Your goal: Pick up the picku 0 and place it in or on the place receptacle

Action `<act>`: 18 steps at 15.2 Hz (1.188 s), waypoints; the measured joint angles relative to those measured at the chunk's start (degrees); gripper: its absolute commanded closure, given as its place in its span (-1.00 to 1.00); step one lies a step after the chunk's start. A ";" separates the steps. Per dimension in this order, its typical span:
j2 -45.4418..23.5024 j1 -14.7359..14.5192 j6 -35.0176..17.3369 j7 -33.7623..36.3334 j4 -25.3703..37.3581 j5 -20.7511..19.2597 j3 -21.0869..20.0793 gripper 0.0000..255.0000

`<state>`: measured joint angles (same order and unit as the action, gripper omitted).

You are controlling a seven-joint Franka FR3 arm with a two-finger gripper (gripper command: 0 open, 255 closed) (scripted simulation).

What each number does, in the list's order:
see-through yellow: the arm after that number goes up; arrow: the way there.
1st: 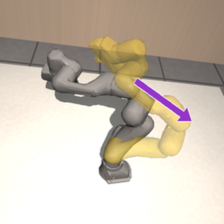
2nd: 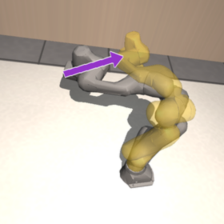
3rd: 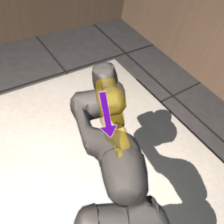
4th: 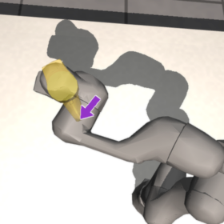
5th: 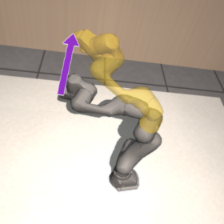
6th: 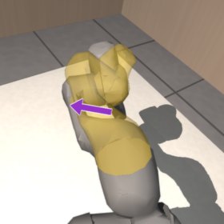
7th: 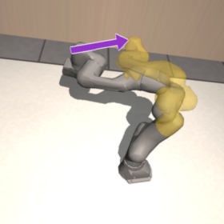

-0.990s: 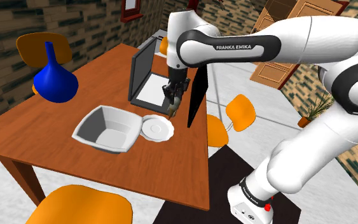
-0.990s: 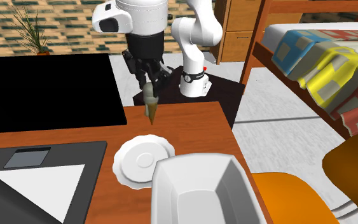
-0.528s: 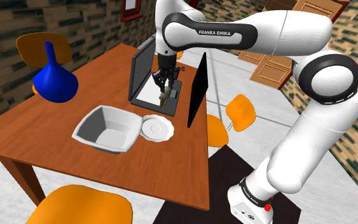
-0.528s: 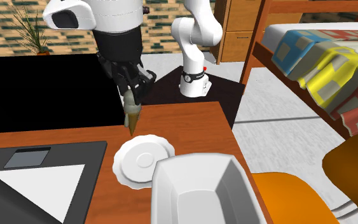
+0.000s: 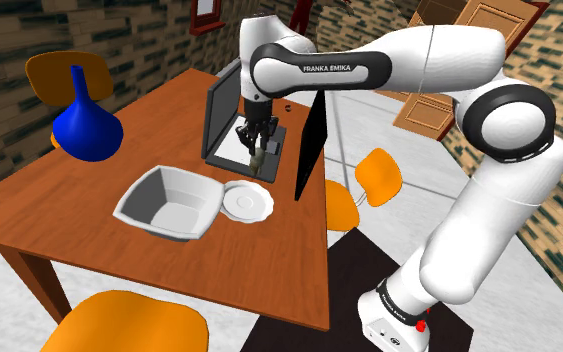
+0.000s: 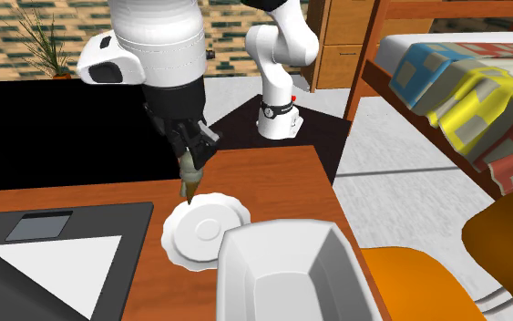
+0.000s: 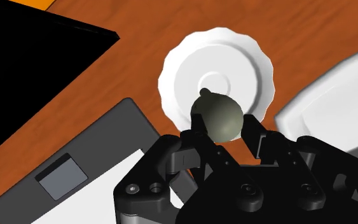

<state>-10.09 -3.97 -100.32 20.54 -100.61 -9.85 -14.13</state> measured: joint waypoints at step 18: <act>-3.45 -0.06 -11.19 2.11 -7.78 -1.48 0.30 1.00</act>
<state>-13.54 -4.03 -111.51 22.65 -108.39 -11.34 -13.84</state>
